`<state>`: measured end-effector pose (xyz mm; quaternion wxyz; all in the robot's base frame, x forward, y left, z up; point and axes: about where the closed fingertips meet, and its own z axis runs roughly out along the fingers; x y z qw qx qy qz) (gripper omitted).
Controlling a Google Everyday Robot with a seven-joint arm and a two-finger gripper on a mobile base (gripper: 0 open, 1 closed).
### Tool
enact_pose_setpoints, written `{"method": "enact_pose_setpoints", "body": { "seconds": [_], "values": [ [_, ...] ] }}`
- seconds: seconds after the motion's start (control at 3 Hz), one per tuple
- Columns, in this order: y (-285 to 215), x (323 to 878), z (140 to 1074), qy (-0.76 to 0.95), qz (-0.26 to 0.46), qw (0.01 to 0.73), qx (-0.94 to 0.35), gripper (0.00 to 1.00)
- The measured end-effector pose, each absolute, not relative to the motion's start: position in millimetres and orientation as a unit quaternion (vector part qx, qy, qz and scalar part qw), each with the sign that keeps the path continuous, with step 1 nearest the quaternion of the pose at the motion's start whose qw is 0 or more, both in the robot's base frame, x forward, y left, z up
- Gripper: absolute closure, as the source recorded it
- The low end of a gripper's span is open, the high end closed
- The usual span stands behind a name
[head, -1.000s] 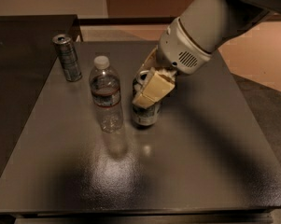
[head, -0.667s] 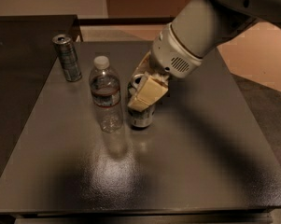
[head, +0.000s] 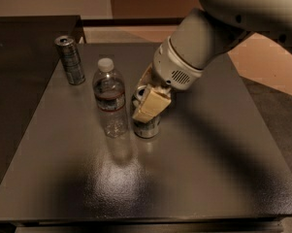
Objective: Move 7up can near water bottle
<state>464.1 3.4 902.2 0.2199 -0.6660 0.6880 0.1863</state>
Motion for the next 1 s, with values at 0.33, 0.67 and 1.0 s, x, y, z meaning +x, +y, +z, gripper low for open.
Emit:
{"method": "enact_pose_setpoints", "body": {
  "seconds": [0.33, 0.67, 1.0],
  "values": [
    [4.5, 463.0, 902.9, 0.687, 0.186, 0.220, -0.667, 0.12],
    [5.4, 462.2, 903.3, 0.686, 0.185, 0.220, -0.668, 0.00],
    [5.4, 462.1, 903.3, 0.686, 0.185, 0.220, -0.668, 0.00]
  ]
}}
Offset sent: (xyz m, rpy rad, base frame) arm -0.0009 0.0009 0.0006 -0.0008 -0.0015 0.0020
